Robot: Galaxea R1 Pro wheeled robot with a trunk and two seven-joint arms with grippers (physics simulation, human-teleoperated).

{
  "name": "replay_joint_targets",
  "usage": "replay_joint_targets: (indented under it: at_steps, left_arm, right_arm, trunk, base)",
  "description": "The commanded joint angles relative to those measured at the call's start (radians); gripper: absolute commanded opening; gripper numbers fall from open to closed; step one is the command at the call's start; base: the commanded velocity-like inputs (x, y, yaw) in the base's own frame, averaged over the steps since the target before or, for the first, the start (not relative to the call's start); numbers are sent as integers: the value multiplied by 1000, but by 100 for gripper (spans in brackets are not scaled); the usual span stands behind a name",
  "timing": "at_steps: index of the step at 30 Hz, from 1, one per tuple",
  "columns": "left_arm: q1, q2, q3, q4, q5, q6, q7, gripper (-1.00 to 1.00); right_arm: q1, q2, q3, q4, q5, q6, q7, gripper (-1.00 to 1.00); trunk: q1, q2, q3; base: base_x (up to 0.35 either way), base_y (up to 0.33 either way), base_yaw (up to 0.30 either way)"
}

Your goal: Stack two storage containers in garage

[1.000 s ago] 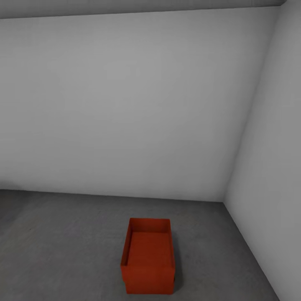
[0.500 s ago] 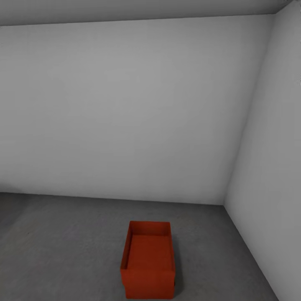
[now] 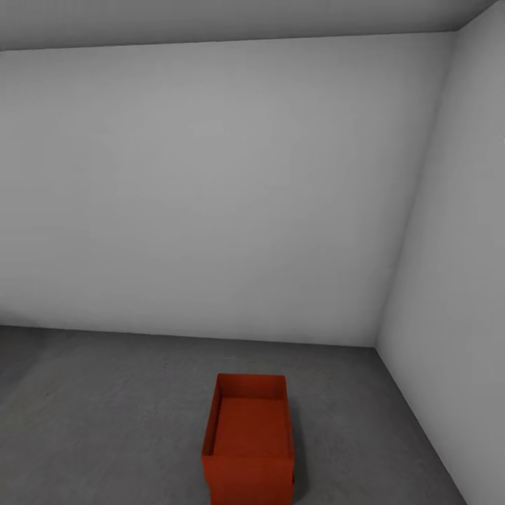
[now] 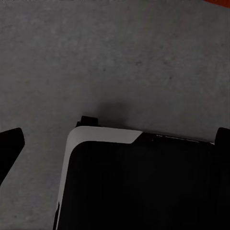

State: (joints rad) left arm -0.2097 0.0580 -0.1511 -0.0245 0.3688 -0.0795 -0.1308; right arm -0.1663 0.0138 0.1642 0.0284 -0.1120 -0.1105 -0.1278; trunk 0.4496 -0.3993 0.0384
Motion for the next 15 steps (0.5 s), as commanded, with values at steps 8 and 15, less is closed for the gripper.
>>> replay_joint_targets:
  at_steps: [8,15]
  left_arm:
    - [0,0,-8,1,10,-3,-4,100]
    - [0,0,-8,1,10,-3,-4,100]
  right_arm:
    - [-1,0,12,2,-3,-8,-1,100]
    - [-1,1,12,2,-5,-3,-1,100]
  trunk:
    - [0,-1,0]
    - [0,-1,0]
  base:
    - [0,0,0]
    - [0,0,0]
